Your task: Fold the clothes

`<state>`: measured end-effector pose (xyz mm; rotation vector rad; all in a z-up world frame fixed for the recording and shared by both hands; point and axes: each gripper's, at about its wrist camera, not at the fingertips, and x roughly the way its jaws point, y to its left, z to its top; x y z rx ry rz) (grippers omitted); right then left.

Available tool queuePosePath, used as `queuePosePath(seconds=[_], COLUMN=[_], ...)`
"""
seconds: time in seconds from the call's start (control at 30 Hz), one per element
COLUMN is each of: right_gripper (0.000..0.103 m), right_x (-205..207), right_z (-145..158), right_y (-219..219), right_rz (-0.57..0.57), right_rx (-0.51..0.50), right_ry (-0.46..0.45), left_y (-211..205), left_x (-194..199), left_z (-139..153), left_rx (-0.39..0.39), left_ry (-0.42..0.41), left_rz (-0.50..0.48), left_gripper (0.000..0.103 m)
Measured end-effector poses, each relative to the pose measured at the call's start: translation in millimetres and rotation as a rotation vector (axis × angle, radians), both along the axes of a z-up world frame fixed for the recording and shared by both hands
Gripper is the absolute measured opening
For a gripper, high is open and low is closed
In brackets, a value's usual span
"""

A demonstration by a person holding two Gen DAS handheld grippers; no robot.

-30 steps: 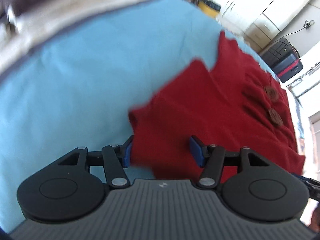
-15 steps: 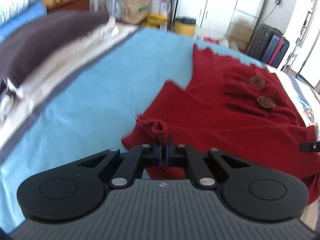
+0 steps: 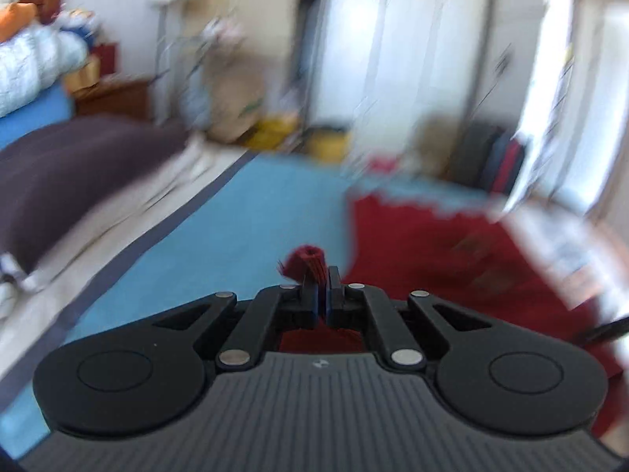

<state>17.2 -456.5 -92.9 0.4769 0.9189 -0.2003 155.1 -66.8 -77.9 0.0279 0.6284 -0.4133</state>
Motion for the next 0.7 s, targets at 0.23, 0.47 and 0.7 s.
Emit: queuePosePath(seconds=[0.23, 0.47, 0.7], right_gripper=[0.066, 0.066, 0.066], right_x=[-18, -26, -21], right_z=[7, 9, 7], right_y=[-17, -33, -26], right_rz=[-0.093, -0.166, -0.15], right_rx=[-0.029, 0.003, -0.035], right_ry=[0.006, 0.012, 0.048], left_y=[10, 14, 14], left_x=[25, 8, 13], left_z=[-31, -2, -14], left_rx=[0.008, 0.016, 0.055], left_ry=[0.183, 0.052, 0.167], left_rz=[0.099, 0.097, 0.097], left_gripper=[0.004, 0.005, 0.006])
